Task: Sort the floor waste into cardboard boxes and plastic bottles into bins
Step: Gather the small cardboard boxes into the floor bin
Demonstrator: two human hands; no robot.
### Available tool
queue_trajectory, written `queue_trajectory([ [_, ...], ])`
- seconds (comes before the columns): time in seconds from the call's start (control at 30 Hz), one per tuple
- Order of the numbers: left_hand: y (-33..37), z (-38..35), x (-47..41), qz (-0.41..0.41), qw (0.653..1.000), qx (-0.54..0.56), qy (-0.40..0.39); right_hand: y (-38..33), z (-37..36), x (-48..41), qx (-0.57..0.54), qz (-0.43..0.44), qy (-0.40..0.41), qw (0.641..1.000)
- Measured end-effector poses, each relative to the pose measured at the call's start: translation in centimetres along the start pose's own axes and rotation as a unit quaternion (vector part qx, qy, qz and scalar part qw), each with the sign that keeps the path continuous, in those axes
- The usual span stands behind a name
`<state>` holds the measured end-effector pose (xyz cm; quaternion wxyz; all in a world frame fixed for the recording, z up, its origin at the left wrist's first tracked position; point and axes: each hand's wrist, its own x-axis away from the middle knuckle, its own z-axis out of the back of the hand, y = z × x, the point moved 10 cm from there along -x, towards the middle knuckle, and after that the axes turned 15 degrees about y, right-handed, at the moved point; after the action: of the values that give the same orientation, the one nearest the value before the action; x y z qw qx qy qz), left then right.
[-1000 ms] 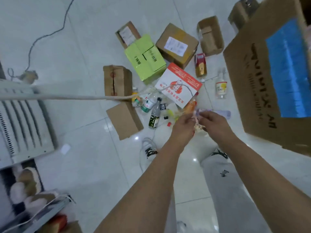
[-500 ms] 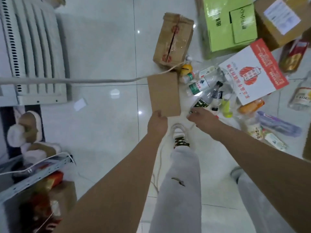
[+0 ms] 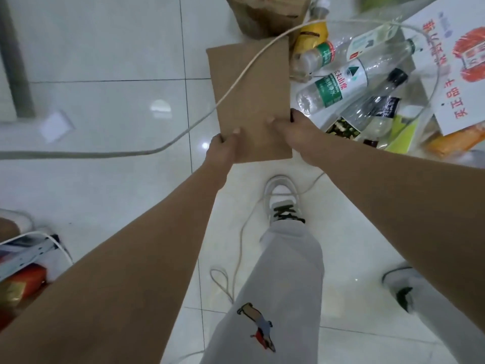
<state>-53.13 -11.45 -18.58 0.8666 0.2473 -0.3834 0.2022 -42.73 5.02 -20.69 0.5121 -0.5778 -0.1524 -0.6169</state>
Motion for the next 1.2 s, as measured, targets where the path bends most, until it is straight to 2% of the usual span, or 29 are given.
queue_trajectory([
  [0.3,-0.3,1.0,5.9,-0.011,0.999,0.047,0.009,0.0,2.6,4.0,-0.011,0.007,-0.040,0.999],
  [0.43,-0.1,1.8,11.5,0.035,0.995,0.089,-0.005,-0.4,6.5,8.7,0.004,0.009,-0.039,0.999],
  [0.6,1.2,1.7,21.3,0.064,0.990,0.117,-0.039,-0.8,15.0,16.4,-0.001,0.028,-0.011,1.000],
  [0.77,4.8,1.9,36.7,0.056,0.989,0.100,-0.095,-1.2,27.2,28.8,-0.003,0.033,0.013,0.999],
  [1.0,10.9,2.0,58.6,-0.039,0.981,0.082,-0.171,-0.6,45.9,46.7,-0.064,-0.007,0.102,0.993],
  [1.1,14.4,2.0,67.1,-0.115,0.974,0.061,-0.185,0.5,52.5,53.6,-0.128,-0.056,0.123,0.982],
  [1.2,18.2,1.9,74.0,-0.201,0.956,0.042,-0.209,1.2,57.6,58.1,-0.196,-0.056,0.160,0.966],
])
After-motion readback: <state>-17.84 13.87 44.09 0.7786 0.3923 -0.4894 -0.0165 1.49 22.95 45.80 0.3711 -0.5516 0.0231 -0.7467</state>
